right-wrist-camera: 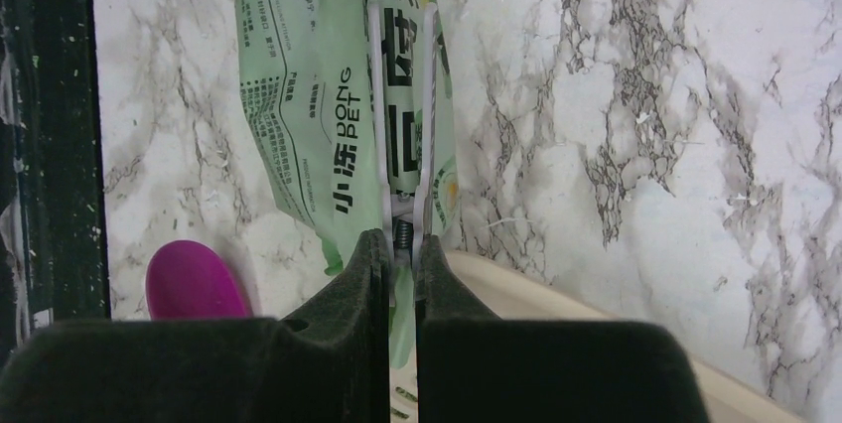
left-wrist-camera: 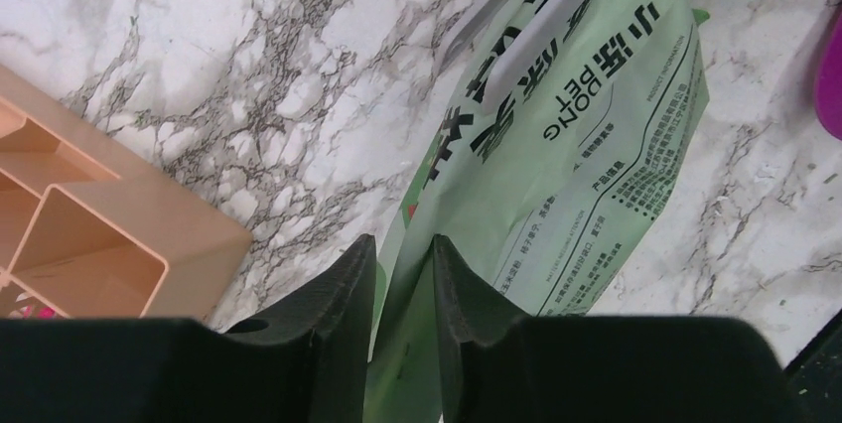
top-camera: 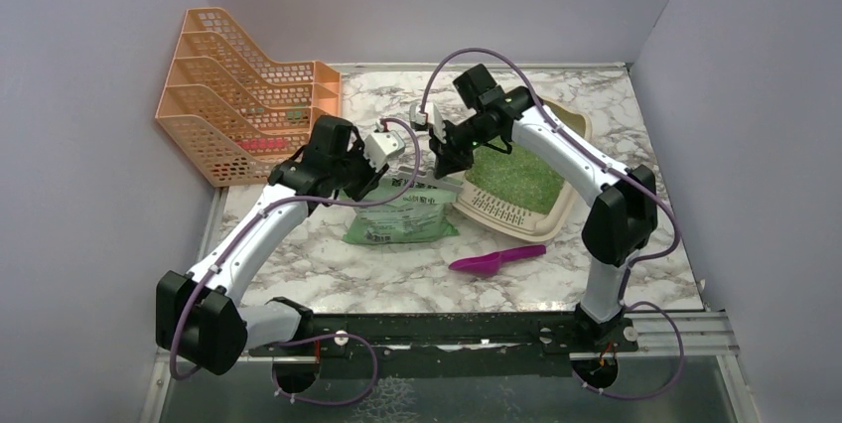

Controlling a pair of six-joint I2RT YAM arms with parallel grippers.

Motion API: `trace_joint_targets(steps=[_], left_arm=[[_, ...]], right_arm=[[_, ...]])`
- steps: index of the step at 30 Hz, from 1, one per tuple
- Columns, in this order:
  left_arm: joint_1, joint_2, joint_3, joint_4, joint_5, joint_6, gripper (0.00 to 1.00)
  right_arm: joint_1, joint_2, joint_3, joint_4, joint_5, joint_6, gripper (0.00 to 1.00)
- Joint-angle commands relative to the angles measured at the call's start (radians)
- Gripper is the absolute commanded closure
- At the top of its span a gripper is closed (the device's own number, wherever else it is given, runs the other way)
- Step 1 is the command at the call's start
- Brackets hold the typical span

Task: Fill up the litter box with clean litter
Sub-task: Clamp the cat litter bag at the center of the board.

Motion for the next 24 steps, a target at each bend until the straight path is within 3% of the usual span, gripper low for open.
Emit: trace_joint_targets(steps=[1,12,19,24], left_arm=[[0.003,-0.042,-0.04,0.02,-0.076,0.005,0.71],[0.002,-0.031,-0.071,0.036,-0.074,0.012,0.62],[0.003,-0.034,-0.083,0.041,-0.05,0.027,0.97],[0.003,-0.035,-0.07,0.041,-0.019,0.027,1.0]], right_arm=[[0.028,0.03,0.015,-0.056,0.108,-0.022,0.99],[0.086,0.068,0.068,-0.086,0.173,-0.058,0.97],[0.11,0.088,0.094,-0.103,0.206,-0.072,0.96],[0.132,0.098,0.11,-0.117,0.249,-0.086,0.94]])
